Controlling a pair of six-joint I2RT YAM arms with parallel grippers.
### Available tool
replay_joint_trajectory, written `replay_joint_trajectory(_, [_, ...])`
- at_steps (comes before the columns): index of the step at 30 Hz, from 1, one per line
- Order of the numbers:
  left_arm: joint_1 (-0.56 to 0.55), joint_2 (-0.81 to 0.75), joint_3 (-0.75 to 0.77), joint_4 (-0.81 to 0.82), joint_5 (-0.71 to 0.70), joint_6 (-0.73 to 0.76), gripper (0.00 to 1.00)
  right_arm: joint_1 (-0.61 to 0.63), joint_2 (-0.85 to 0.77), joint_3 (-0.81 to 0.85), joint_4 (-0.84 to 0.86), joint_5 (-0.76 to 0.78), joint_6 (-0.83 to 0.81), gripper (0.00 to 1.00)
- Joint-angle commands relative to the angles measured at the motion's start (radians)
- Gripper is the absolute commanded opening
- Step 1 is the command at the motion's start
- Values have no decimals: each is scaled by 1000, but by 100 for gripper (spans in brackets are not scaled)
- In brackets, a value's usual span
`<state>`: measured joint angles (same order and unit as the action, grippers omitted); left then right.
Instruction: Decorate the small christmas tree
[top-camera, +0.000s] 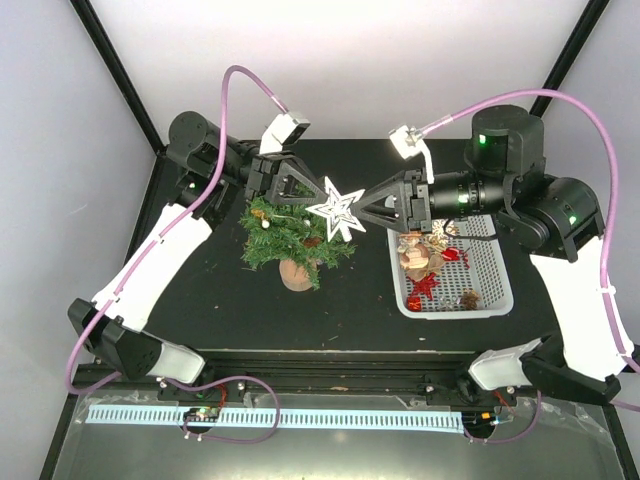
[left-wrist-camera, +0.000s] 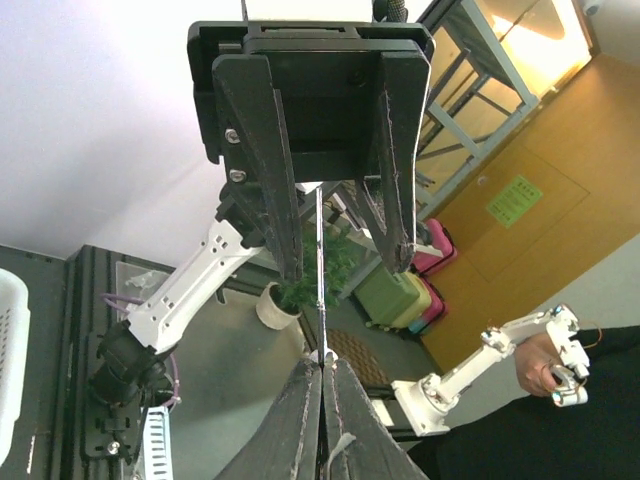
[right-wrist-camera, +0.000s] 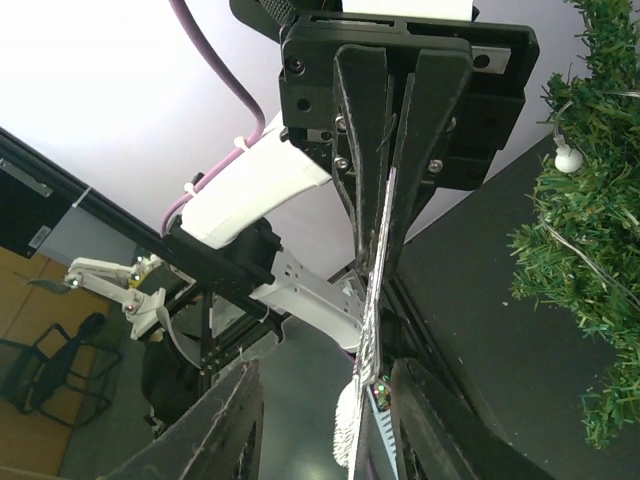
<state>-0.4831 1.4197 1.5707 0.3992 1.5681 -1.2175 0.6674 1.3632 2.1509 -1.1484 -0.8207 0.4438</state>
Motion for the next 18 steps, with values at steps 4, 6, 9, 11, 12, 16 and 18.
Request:
replay_joint_trajectory(4, [-27,-30,-24,44,196,-22,3,5,16,8,-15,10,-2,34])
replay_joint_trajectory(6, [-29,-31,-30,47,196,-21,3,5,17,3,-17,8,-2,31])
replay_joint_trajectory(9, [-34,-34,-38,53,196,-24,3,5,20,4,-21,14,-2,26])
replay_joint_trajectory(11, [-34,-32,-35,57,196,-26,3,6,20,1,-21,16,-5,19])
replay_joint_trajectory(12, [-33,-31,-35,59,196,-28,3,6,20,0,-22,17,-4,16])
replay_joint_trajectory(16, [-33,-29,-41,67,196,-31,3,6,23,-3,-28,26,-2,1])
replay_joint_trajectory(18, [-34,-29,-41,73,196,-34,4,6,24,-3,-29,28,-5,1])
